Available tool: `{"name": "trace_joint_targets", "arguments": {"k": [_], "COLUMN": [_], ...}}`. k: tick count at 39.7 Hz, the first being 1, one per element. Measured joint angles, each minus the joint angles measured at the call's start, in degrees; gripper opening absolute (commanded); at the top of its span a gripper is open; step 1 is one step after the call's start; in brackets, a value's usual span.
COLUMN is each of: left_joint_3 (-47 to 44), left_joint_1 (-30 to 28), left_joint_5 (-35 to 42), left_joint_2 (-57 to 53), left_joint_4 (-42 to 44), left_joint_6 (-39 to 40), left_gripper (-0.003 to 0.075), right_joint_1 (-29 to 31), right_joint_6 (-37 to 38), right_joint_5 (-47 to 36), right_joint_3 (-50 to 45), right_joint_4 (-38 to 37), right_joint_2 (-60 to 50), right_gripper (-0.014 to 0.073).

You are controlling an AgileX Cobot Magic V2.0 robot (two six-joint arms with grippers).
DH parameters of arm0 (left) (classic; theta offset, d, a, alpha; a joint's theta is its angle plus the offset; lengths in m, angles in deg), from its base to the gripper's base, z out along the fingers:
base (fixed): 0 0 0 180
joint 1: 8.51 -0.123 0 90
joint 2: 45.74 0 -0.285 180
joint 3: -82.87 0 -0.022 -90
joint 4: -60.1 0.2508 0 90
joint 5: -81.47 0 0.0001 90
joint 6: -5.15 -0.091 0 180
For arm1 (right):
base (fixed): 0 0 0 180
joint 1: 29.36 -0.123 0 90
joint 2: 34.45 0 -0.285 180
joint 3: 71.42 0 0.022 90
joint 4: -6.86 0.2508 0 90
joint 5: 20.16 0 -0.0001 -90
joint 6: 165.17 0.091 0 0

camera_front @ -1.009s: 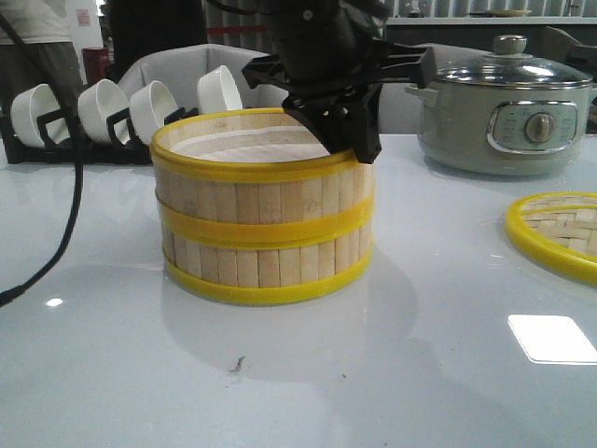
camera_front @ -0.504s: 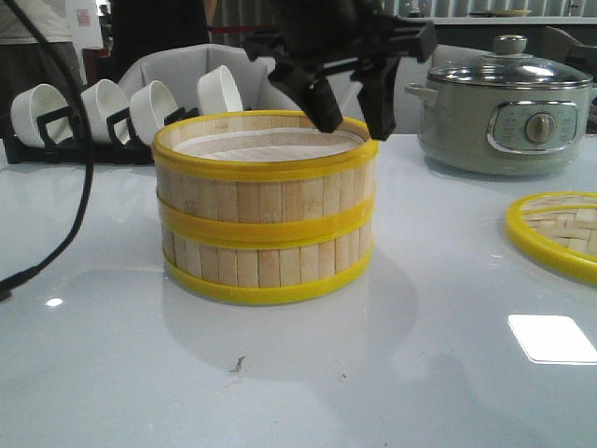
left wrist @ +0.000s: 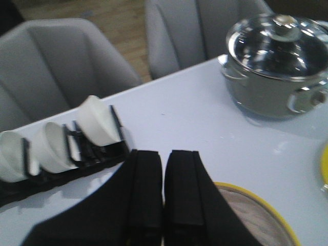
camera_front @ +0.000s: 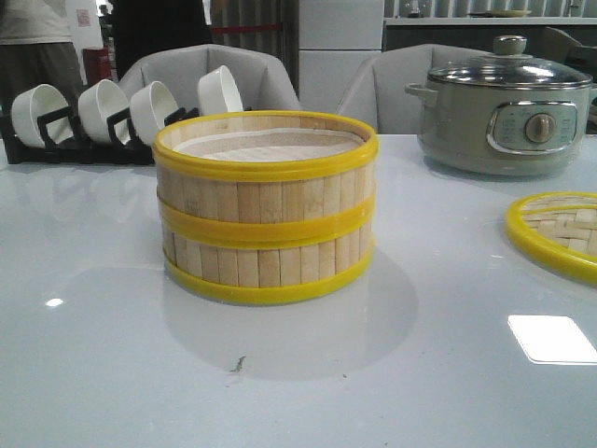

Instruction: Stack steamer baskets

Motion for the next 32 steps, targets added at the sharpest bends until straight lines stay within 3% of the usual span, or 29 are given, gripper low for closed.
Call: {"name": "trace_joint_targets", "arguments": {"k": [6, 14, 24, 32], "left_joint_3": [-4.47, -18.37, -40.68, -51.87], "left_joint_1": [-8.56, -16.8, -19.15, -19.15], "left_joint_5": [-0.87, 0.92, 7.24, 10.78], "left_joint_2": [-6.85, -20.48, -39.29, -49.99], "left_joint_4": [-0.27, -1.28, -1.52, -1.57], "left_joint_6": [0.37, 0.45, 0.45, 0.48], "left_gripper": [0.0098, 0.0098, 0.0098, 0.0098], "right_joint_1": [0.0, 0.0, 0.0, 0.0], "right_joint_6": [0.0, 0.0, 0.0, 0.0], "right_joint_5": [0.0, 0.2, 1.0, 1.36], "right_joint_3": [0.0, 0.0, 0.0, 0.0], "right_joint_4": [0.0, 0.02, 0.24, 0.24], "right_joint_2": [0.0, 0.0, 0.0, 0.0], "right_gripper": [0.0411, 0.0411, 0.0411, 0.0411]}}
